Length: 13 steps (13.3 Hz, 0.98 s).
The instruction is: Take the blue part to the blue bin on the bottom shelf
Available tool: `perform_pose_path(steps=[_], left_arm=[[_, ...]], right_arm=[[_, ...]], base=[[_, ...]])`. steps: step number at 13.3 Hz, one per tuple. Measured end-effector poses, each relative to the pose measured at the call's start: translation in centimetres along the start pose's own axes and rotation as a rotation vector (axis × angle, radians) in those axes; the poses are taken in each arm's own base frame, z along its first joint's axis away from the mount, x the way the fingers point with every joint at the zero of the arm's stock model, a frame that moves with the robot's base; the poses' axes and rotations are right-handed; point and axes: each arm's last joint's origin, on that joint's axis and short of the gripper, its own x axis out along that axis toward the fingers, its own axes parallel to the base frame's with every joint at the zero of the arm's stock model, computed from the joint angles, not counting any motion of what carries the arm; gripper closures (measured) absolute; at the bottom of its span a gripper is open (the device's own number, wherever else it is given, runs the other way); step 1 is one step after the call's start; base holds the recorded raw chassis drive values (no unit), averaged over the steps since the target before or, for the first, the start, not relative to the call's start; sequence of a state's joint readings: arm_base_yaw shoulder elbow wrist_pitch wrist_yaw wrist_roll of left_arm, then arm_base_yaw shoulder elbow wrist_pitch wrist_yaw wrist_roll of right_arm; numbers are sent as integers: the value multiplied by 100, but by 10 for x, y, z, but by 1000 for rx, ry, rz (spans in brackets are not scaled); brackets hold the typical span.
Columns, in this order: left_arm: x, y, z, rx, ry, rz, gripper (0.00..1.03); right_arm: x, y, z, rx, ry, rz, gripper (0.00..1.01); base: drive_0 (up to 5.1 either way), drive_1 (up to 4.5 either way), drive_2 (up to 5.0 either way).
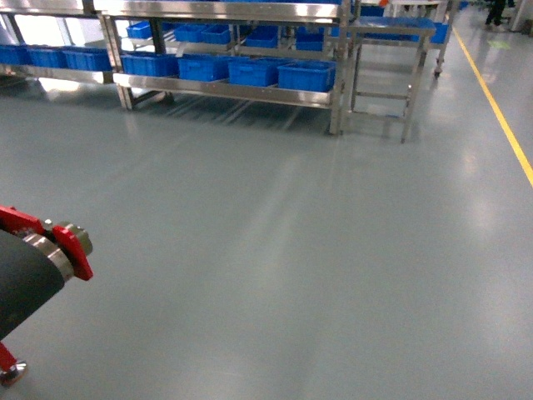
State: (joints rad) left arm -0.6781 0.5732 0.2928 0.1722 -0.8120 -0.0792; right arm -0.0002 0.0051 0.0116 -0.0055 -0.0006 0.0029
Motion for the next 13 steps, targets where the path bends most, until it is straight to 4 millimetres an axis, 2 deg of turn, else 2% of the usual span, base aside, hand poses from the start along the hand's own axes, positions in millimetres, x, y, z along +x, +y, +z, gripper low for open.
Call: perform_pose_path(steps=[13], left_arm=[[0,0,0,1,1,0,60]], right_arm=[[0,0,0,0,0,0,3]], base=[[-165,-165,-165]])
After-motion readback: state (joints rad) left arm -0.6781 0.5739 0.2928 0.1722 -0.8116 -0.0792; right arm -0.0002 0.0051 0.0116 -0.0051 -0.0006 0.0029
